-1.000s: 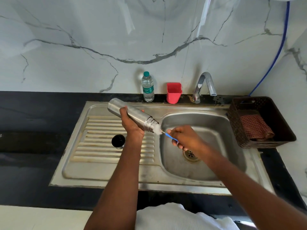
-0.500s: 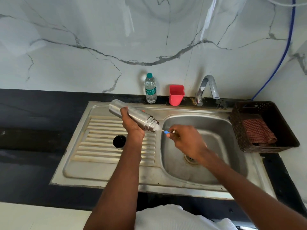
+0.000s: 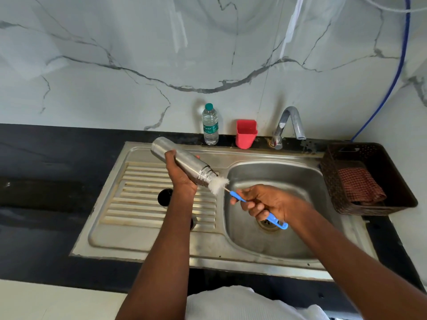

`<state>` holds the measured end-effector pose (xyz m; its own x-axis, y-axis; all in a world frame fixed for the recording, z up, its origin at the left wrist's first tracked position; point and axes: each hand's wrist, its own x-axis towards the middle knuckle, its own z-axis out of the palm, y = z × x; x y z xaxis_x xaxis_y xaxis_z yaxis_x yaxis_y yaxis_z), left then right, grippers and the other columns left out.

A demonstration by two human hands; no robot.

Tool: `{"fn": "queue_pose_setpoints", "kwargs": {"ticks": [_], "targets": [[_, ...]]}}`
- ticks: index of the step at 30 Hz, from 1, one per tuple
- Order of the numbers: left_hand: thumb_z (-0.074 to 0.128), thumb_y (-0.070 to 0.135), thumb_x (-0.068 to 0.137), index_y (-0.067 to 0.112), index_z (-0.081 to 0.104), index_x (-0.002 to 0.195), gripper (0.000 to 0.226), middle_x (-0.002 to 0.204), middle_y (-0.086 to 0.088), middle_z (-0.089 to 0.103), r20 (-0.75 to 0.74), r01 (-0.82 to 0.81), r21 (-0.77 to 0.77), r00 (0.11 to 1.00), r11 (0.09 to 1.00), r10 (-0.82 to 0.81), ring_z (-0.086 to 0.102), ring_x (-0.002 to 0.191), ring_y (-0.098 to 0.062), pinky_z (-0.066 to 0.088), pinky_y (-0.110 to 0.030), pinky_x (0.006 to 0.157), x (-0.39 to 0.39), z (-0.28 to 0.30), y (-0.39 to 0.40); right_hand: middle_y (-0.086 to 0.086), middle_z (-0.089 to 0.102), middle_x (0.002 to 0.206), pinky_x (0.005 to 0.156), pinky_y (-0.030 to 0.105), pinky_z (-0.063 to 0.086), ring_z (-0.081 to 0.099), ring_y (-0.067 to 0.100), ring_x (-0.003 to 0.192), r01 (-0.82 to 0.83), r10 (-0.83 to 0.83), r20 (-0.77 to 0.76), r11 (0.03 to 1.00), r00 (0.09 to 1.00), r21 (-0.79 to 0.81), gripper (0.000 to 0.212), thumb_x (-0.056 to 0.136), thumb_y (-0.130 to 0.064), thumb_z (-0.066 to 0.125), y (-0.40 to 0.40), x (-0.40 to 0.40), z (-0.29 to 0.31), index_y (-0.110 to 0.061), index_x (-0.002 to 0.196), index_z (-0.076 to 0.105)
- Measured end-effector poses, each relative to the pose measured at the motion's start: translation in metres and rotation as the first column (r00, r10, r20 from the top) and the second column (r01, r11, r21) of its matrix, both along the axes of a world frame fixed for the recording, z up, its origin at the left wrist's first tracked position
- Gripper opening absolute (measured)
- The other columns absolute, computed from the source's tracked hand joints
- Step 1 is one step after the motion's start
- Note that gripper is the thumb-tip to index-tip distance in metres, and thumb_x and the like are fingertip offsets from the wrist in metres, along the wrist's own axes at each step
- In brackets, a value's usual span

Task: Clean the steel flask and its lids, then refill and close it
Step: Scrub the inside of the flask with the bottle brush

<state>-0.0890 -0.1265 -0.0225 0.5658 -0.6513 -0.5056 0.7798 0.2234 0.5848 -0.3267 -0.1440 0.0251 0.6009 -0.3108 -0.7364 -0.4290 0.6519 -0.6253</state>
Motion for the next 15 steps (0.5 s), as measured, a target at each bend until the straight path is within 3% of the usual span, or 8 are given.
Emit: {"fn": "queue_pose_setpoints", "kwargs": {"ticks": [3,6,7,9,10,12,14,15], "targets": [[0.072,0.044,0.085,0.008,0.062,0.123,0.053,0.087,-0.011,0.067,0.020,-0.030,0.037,0.999,0.999,0.030,0.071,0.071,-0.027,0.060,-0.038,0.066,0.003,0.002,-0.001,0.004,0.068,0.073,0.045,0.023,0.036,0.058,0.017,0.052,-0.098,0.015,-0.171,0.866,0.985,-0.491,0.025,0.105,-0.037,0.056,0.019,-0.002,0.001,-0.018,0.104,0.073],[0.073,0.044,0.086,0.007,0.061,0.124,0.054,0.090,-0.011,0.066,-0.026,-0.086,0.025,0.996,0.996,0.086,0.071,0.072,-0.028,0.061,-0.039,0.066,0.001,0.001,-0.002,-0.003,0.069,0.082,0.063,0.032,0.039,0.064,0.025,0.078,-0.484,-0.152,-0.524,0.235,0.838,-0.843,0.018,0.098,-0.041,0.060,0.036,0.003,0.000,-0.026,0.090,0.067],[0.071,0.045,0.087,0.007,0.060,0.123,0.053,0.089,-0.011,0.066,-0.030,-0.071,0.016,0.997,0.997,0.071,0.070,0.073,-0.028,0.060,-0.039,0.066,-0.004,0.003,-0.002,-0.002,0.068,0.081,0.064,0.032,0.037,0.062,0.026,0.079,-0.482,-0.212,-0.502,0.139,0.839,-0.865,0.018,0.098,-0.038,0.060,0.040,0.009,0.001,-0.025,0.087,0.066],[0.069,0.047,0.088,0.007,0.061,0.121,0.053,0.086,-0.011,0.066,0.009,-0.009,0.011,1.000,1.000,0.009,0.070,0.074,-0.027,0.060,-0.037,0.067,-0.012,0.004,-0.003,-0.002,0.059,0.065,0.060,0.030,0.035,0.054,0.021,0.063,-0.335,-0.162,-0.386,0.270,0.908,-0.902,0.026,0.099,-0.035,0.062,0.035,0.021,0.000,-0.023,0.076,0.065],[0.070,0.048,0.086,0.007,0.061,0.121,0.055,0.085,-0.011,0.067,0.032,0.026,0.014,0.999,1.000,-0.026,0.070,0.074,-0.027,0.060,-0.036,0.067,-0.015,0.005,-0.003,-0.003,0.051,0.057,0.054,0.027,0.032,0.046,0.016,0.052,-0.203,-0.111,-0.287,0.474,0.951,-0.857,0.028,0.099,-0.034,0.064,0.028,0.025,-0.001,-0.021,0.075,0.069],[0.070,0.048,0.085,0.007,0.061,0.121,0.056,0.084,-0.010,0.067,0.064,0.057,0.025,0.996,0.998,-0.059,0.070,0.074,-0.027,0.060,-0.035,0.066,-0.013,0.006,-0.002,-0.004,0.038,0.054,0.040,0.021,0.022,0.027,0.009,0.041,0.016,-0.066,-0.096,0.893,0.993,-0.451,0.027,0.102,-0.033,0.061,0.011,0.022,-0.003,-0.014,0.091,0.076],[0.064,0.046,0.093,0.009,0.060,0.119,0.045,0.079,-0.008,0.067,0.059,0.051,-0.002,0.997,0.999,-0.051,0.070,0.070,-0.025,0.060,-0.033,0.063,-0.005,0.006,0.000,-0.004,0.032,0.057,0.034,0.018,0.017,0.020,0.005,0.039,0.056,-0.056,-0.017,0.998,0.998,-0.043,0.031,0.103,-0.034,0.055,0.007,0.011,-0.004,-0.008,0.102,0.072],[0.062,0.044,0.095,0.010,0.059,0.117,0.041,0.076,-0.007,0.067,0.046,0.041,-0.014,0.998,0.999,-0.041,0.069,0.068,-0.024,0.059,-0.032,0.062,-0.001,0.008,0.002,-0.003,0.034,0.057,0.033,0.017,0.019,0.021,0.004,0.039,0.046,-0.047,0.011,0.999,0.999,0.018,0.031,0.103,-0.034,0.054,0.010,0.007,-0.006,-0.008,0.103,0.071]]}}
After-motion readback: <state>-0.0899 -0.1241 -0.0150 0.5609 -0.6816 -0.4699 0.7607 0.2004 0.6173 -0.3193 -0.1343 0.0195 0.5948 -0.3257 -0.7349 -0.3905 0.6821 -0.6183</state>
